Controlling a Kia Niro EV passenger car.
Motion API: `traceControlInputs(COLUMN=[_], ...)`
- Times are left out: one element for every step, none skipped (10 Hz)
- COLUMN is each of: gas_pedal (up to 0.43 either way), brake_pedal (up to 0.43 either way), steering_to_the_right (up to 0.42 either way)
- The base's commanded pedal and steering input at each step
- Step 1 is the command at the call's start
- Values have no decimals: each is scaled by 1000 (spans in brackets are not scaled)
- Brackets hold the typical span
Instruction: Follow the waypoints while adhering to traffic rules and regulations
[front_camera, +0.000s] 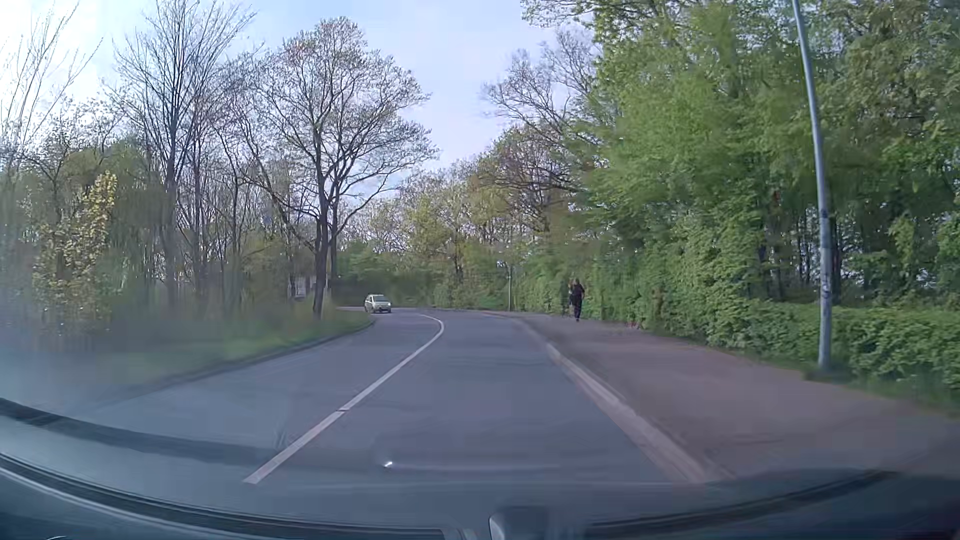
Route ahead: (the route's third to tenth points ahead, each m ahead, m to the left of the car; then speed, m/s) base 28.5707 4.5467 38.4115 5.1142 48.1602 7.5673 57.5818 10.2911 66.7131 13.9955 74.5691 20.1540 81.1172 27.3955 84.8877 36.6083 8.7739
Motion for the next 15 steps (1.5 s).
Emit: traceControlInputs(gas_pedal=[189,189,189,189,189,189,189,189,189,189,189,189,189,189,189], brake_pedal=[0,0,0,0,0,0,0,0,0,0,0,0,0,0,0], steering_to_the_right=[14,12,11,9,9,8,6,6,6,5,3,-1,-5,-8,-12])
